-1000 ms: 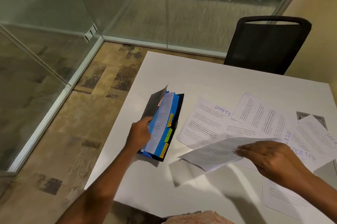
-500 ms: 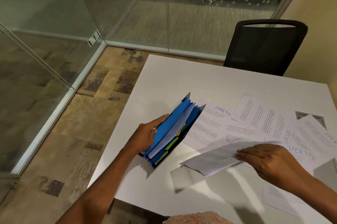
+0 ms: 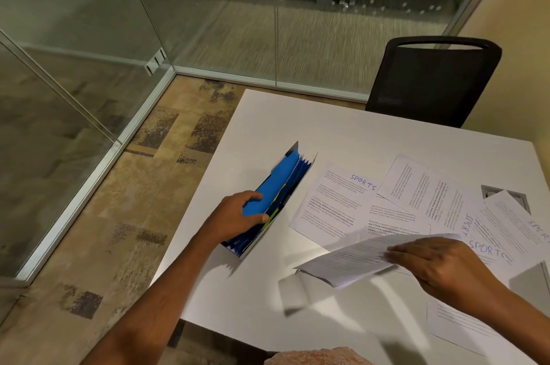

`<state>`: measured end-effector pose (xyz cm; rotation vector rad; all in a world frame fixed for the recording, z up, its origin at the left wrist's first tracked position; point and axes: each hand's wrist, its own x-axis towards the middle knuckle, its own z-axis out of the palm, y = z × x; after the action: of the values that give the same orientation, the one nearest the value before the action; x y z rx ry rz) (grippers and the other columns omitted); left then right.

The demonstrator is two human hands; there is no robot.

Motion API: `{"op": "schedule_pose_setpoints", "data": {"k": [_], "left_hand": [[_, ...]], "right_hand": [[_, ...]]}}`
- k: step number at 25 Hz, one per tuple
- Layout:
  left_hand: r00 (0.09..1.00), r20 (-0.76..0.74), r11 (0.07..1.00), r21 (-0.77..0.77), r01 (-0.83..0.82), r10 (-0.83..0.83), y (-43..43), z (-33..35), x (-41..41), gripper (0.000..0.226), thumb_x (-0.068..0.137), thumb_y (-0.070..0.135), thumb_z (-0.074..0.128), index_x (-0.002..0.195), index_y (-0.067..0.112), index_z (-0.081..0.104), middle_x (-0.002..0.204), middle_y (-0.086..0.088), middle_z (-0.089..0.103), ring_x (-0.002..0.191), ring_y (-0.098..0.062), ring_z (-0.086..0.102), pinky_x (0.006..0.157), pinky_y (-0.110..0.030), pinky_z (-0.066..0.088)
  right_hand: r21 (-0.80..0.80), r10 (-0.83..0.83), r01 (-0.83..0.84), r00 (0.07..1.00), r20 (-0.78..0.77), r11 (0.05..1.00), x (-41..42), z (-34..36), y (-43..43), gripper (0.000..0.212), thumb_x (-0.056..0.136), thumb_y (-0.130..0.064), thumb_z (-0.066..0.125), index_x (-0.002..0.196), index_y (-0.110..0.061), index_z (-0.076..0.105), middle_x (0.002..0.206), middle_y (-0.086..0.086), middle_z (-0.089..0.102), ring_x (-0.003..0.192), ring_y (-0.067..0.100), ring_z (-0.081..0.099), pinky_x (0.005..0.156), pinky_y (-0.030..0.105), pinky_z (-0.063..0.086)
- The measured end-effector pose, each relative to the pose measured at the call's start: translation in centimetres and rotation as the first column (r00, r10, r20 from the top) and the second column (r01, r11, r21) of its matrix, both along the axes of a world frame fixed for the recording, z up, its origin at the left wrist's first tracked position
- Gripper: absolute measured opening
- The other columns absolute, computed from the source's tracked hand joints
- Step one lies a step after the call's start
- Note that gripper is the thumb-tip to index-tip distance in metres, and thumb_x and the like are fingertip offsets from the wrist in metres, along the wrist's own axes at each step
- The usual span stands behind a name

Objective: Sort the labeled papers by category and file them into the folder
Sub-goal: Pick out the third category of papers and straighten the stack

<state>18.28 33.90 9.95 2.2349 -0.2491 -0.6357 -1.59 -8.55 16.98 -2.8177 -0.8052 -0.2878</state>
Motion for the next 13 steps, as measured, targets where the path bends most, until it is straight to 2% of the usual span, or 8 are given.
{"op": "schedule_pose_setpoints", "data": {"k": [2,5,7,10,12,13], "left_hand": [[1.000,0.001,1.000,0.019,0.003,-0.003,0.1,-0.3,-0.1,0.071,0.081,0.053,0.087,0.144,0.034,0.060,0.145,0.016,0.059,0.130,-0.007,0.053,0.112,-0.033,0.048],[0.998,0.059,0.999,0.044,0.017,-0.019,-0.1,-0.5,-0.4,0.059,0.089,0.042,0.082,0.143,0.037,0.060,0.144,0.017,0.061,0.131,-0.007,0.057,0.113,-0.034,0.049],[0.993,0.115,0.998,0.059,0.018,-0.025,-0.3,-0.7,-0.6,0.045,0.095,0.027,0.074,0.137,0.041,0.063,0.135,0.017,0.067,0.121,-0.009,0.065,0.105,-0.035,0.056],[0.987,0.160,0.998,0.060,0.024,-0.033,-0.5,-0.9,-1.0,0.043,0.100,0.015,0.065,0.132,0.044,0.064,0.125,0.015,0.072,0.103,-0.014,0.072,0.093,-0.040,0.061],[0.984,0.167,0.998,0.014,0.053,-0.055,-0.9,-0.9,-1.2,0.050,0.101,0.010,0.059,0.134,0.047,0.062,0.126,0.014,0.072,0.104,-0.011,0.072,0.094,-0.033,0.060],[0.986,0.155,0.997,-0.013,0.070,-0.068,-1.1,-0.7,-1.4,0.056,0.101,0.007,0.056,0.137,0.049,0.060,0.125,0.011,0.073,0.108,-0.004,0.071,0.094,-0.026,0.059]], "right_hand": [[0.000,0.005,-0.005,1.000,0.016,1.000,0.1,0.1,0.1,0.037,0.089,-0.007,0.061,0.113,-0.020,0.086,0.110,-0.006,0.083,0.090,0.018,0.082,0.081,0.030,0.060],[-0.001,0.012,-0.012,1.000,0.023,1.000,0.2,0.1,0.1,0.038,0.090,-0.008,0.059,0.115,-0.020,0.085,0.111,-0.006,0.083,0.090,0.018,0.081,0.082,0.029,0.060],[-0.003,0.023,-0.023,0.999,0.022,1.000,0.4,0.3,0.2,0.039,0.089,-0.006,0.060,0.115,-0.020,0.085,0.111,-0.005,0.083,0.091,0.018,0.081,0.081,0.031,0.062],[-0.011,0.028,-0.027,0.999,0.037,1.000,1.0,1.1,0.1,0.040,0.085,-0.001,0.066,0.115,-0.019,0.085,0.112,-0.004,0.083,0.091,0.018,0.082,0.083,0.031,0.061],[-0.010,0.016,-0.016,0.998,0.057,1.000,1.7,2.2,-0.2,0.043,0.081,0.002,0.072,0.116,-0.018,0.085,0.112,-0.003,0.083,0.092,0.019,0.082,0.084,0.033,0.063],[-0.011,0.015,-0.014,0.997,0.070,1.000,2.0,2.8,-0.5,0.043,0.081,0.002,0.073,0.117,-0.018,0.085,0.112,-0.002,0.083,0.092,0.020,0.082,0.084,0.035,0.064]]}}
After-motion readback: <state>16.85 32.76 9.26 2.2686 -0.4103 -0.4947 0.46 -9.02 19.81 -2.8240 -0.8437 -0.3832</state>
